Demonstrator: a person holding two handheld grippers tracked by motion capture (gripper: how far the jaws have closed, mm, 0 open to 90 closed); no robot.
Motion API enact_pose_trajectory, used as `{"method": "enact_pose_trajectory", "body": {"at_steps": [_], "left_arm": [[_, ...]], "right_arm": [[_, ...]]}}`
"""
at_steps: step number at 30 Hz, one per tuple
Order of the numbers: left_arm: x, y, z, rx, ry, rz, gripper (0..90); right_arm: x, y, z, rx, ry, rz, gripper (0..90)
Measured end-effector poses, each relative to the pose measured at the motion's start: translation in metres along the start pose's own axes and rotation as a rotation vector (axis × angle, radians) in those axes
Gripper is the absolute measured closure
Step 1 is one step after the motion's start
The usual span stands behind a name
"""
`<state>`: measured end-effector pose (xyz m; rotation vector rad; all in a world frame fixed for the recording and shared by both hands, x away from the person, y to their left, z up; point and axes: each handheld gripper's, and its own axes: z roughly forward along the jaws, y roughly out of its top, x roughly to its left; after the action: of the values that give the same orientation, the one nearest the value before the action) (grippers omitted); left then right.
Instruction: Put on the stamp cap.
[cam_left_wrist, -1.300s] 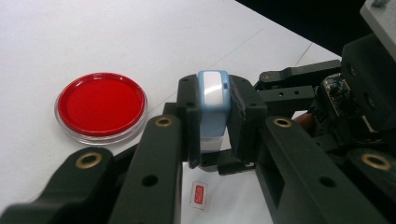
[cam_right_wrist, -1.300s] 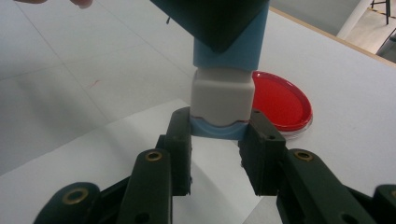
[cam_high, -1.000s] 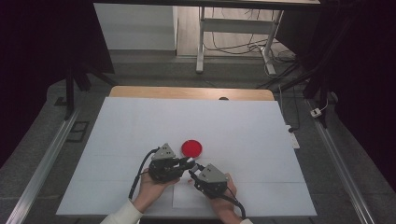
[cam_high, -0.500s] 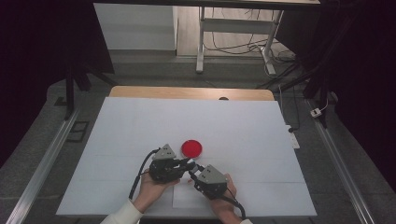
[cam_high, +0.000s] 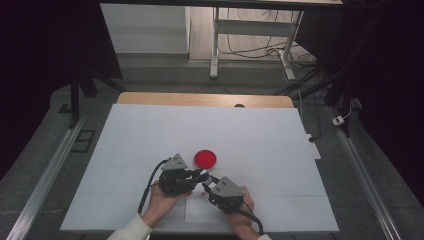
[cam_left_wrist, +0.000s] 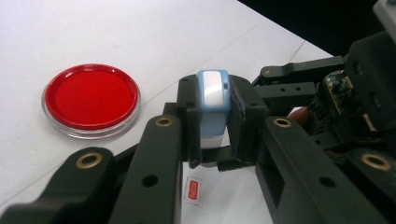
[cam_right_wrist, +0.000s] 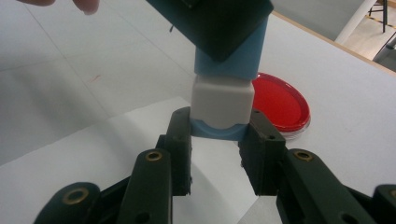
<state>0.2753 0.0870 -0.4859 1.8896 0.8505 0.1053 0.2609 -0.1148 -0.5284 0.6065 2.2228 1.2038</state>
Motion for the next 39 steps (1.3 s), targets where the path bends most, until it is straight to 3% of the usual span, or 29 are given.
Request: {"method": "enact_pose_trajectory", "body": {"at_steps": [18,23,33,39], "left_arm": [[-0.002,0.001,-0.002,-0.015,-0.004,0.018,75.4],[-0.002,0.002,-0.005,-0.033,-0.006,0.020,75.4],[0.000,0.006,-0.013,-0.058,-0.007,0.023,75.3],[0.002,0.007,-0.013,-0.059,-0.005,0.032,75.3]], "right_arm": [[-0.004,-0.001,-0.002,-0.008,0.020,-0.001,63.9],[-0.007,-0.003,-0.002,0.000,0.029,0.012,58.1],[-0.022,-0.007,-0.014,0.001,0.109,0.072,48.1],[-0.044,-0.014,-0.032,0.001,0.112,0.122,46.6]]}}
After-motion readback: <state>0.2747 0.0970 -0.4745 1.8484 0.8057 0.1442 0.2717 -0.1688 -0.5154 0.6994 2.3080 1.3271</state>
